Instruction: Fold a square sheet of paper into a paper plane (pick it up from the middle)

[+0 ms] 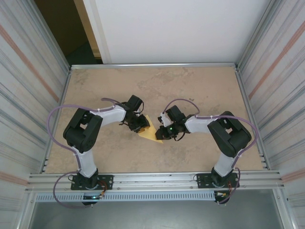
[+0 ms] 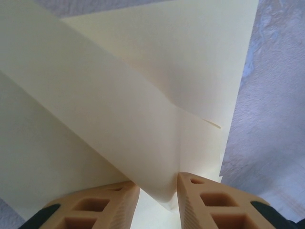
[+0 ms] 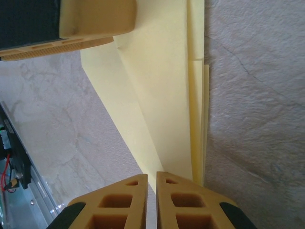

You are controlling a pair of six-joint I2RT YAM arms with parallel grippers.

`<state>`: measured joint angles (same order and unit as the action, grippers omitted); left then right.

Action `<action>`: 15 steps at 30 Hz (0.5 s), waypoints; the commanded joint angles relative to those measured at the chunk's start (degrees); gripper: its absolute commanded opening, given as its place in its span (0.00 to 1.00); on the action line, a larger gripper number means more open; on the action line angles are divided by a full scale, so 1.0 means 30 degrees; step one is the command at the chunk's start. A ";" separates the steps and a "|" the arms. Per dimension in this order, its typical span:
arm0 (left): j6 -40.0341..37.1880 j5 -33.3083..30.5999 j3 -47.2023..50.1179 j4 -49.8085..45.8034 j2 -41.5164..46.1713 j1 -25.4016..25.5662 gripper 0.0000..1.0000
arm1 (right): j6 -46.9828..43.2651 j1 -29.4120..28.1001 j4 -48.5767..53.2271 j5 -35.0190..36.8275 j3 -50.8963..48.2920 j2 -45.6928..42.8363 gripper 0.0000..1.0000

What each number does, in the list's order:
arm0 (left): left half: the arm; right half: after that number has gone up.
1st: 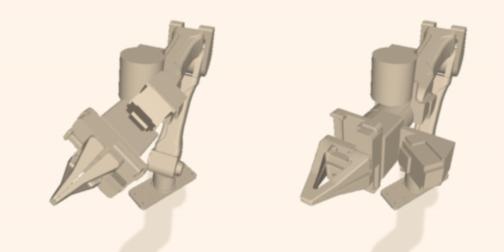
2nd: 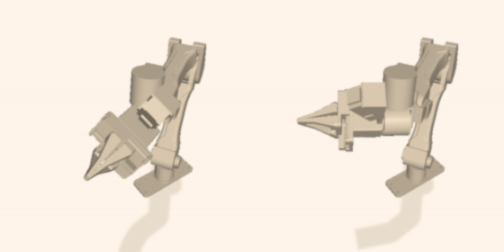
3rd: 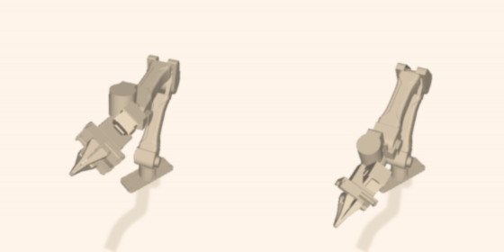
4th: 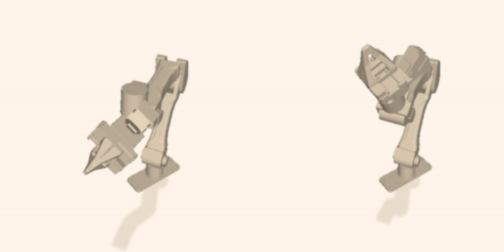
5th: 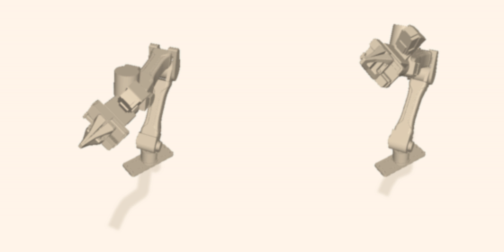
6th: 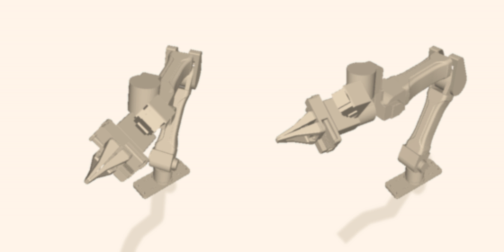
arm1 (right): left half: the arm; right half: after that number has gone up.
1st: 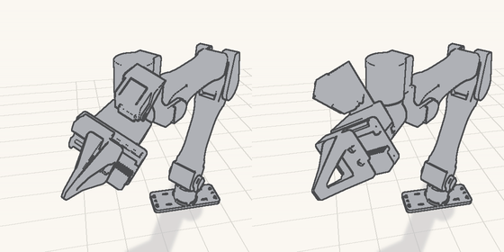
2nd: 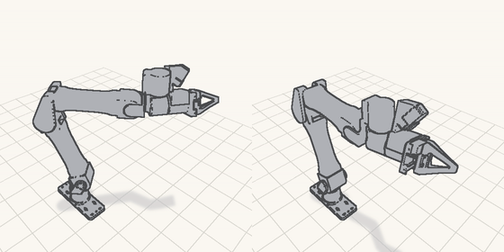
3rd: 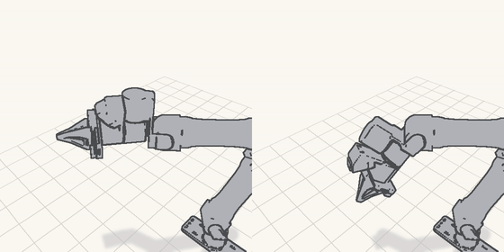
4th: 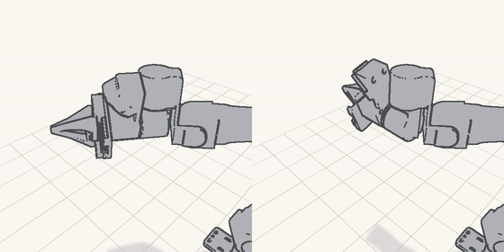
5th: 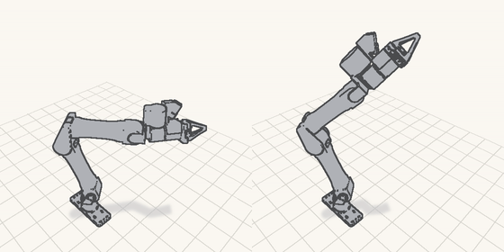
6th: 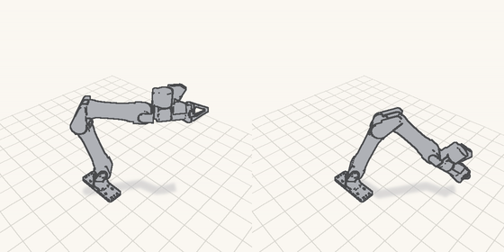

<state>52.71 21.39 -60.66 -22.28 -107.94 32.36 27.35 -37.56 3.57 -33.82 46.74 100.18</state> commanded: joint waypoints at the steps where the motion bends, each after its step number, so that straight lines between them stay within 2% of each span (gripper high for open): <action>1: -0.0388 -0.3640 0.2028 -0.1940 -0.4583 0.0324 0.33 | -0.0534 0.0153 0.0655 0.0326 0.0277 0.0330 0.12; 15: -0.0871 -0.3408 0.1676 -0.2071 -0.5180 0.0356 0.37 | -0.0549 0.0154 0.0770 0.0350 0.0181 0.0365 0.12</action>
<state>52.14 21.91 -62.15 -23.79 -108.92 32.32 27.35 -37.47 3.62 -33.82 46.74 100.53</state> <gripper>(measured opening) 0.365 0.117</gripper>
